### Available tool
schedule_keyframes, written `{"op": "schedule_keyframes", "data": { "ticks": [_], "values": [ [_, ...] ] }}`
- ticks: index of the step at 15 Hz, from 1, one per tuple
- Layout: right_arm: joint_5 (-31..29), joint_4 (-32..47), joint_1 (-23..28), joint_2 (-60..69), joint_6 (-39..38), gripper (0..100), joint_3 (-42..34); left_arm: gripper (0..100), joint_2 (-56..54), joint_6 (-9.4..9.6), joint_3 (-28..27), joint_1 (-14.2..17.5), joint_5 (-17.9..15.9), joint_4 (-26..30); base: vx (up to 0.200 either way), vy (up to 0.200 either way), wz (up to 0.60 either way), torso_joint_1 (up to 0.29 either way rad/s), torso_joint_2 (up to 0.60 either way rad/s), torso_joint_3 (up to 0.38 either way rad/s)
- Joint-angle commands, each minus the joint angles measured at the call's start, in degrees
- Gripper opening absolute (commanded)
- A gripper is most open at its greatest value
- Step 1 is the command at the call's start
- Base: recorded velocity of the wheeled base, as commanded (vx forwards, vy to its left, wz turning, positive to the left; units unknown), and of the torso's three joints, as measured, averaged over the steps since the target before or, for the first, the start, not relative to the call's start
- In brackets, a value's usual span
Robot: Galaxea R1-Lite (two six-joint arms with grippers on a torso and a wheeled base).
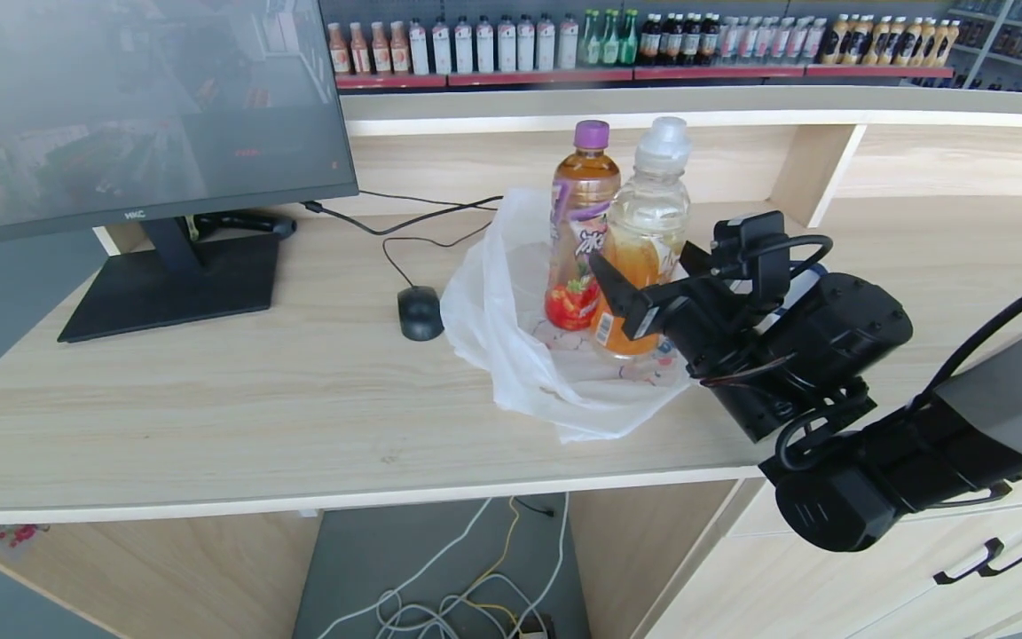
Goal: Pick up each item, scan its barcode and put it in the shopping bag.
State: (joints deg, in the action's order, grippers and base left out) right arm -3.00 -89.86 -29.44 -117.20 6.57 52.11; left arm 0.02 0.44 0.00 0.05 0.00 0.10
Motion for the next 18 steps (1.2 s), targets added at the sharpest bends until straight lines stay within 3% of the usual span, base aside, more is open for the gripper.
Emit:
{"op": "schedule_keyframes", "data": {
  "ticks": [1,11,18],
  "values": [
    [0.01,-0.14,-0.09,0.04,0.02,100,-0.08,100,-0.02,0.0,0.0,0.04,0.0,-0.01,0.0,0.0,0.0,0.0,0.0,0.0],
    [0.01,-0.14,1.05,5.23,-0.07,100,-4.65,100,-0.02,0.0,0.0,0.04,0.0,-0.01,0.0,0.0,0.0,0.0,0.0,0.0],
    [0.01,-0.14,2.81,24.92,0.2,100,-22.41,100,-0.02,0.0,0.0,0.04,0.0,-0.01,0.0,0.0,0.0,0.0,0.0,0.0]
  ]
}}
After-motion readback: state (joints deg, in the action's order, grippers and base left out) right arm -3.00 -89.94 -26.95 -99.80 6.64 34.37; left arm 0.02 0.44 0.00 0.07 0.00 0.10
